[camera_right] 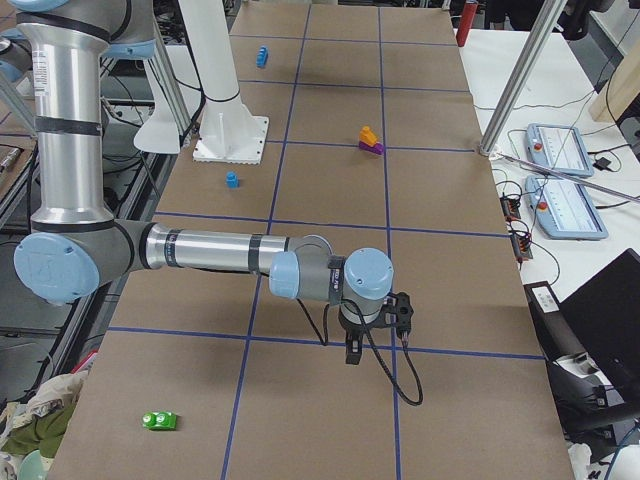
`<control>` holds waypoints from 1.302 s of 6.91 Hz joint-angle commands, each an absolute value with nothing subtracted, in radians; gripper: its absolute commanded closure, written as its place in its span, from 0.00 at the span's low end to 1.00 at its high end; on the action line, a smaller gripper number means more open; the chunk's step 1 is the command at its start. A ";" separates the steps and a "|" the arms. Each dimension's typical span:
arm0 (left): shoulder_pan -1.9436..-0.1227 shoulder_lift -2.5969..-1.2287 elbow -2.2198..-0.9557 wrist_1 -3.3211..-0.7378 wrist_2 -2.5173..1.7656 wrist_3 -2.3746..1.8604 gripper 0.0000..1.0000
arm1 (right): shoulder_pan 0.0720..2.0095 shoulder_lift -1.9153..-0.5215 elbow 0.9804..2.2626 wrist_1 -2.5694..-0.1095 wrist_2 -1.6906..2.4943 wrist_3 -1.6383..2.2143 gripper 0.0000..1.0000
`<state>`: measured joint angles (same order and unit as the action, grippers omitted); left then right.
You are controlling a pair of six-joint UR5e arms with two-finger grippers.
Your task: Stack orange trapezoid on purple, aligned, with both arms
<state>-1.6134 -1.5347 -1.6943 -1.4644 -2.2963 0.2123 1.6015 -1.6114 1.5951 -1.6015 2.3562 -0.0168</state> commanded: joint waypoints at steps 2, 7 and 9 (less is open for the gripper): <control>-1.611 -1.543 -1.695 -1.466 -2.296 0.199 0.00 | 1.601 -1.617 1.597 -1.601 2.356 -0.015 0.00; -1.606 -1.543 -1.694 -1.465 -2.296 0.198 0.00 | 1.601 -1.617 1.588 -1.601 2.350 0.069 0.00; -1.606 -1.543 -1.692 -1.465 -2.296 0.198 0.00 | 1.601 -1.617 1.586 -1.601 2.349 0.069 0.00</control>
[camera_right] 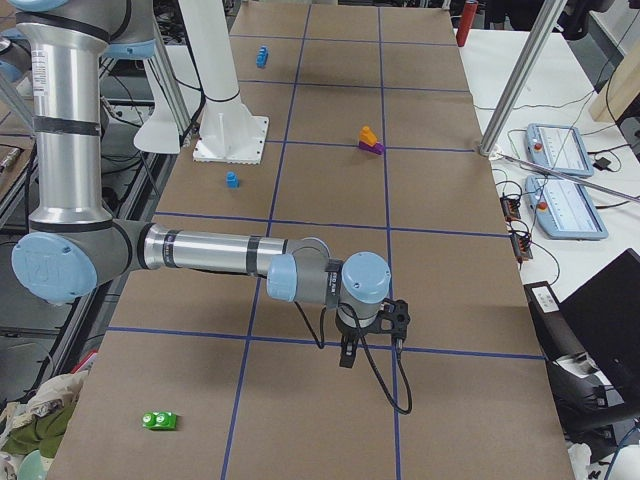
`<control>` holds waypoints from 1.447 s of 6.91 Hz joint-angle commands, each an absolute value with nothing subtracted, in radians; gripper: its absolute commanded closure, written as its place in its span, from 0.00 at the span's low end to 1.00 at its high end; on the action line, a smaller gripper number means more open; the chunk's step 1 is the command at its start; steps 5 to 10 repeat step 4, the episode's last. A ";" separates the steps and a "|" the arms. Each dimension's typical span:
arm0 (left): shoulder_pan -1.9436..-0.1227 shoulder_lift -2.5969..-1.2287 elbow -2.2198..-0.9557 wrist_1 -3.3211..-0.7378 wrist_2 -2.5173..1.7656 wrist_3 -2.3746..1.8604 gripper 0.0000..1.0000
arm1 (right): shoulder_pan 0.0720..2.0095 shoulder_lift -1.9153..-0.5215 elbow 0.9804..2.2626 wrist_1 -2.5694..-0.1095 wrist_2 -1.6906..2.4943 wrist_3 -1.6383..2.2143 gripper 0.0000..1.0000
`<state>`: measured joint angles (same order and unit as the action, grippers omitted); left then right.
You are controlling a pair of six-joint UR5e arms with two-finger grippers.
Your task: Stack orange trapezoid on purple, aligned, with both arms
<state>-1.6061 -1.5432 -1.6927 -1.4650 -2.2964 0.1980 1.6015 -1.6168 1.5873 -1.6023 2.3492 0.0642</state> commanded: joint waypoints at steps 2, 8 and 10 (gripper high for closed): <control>-1.606 -1.545 -1.692 -1.465 -2.296 0.199 0.00 | 1.601 -1.617 1.586 -1.601 2.349 0.069 0.00; -1.606 -1.545 -1.693 -1.465 -2.298 0.203 0.00 | 1.601 -1.617 1.586 -1.601 2.347 0.069 0.00; -1.606 -1.545 -1.693 -1.465 -2.298 0.203 0.00 | 1.601 -1.617 1.586 -1.601 2.347 0.069 0.00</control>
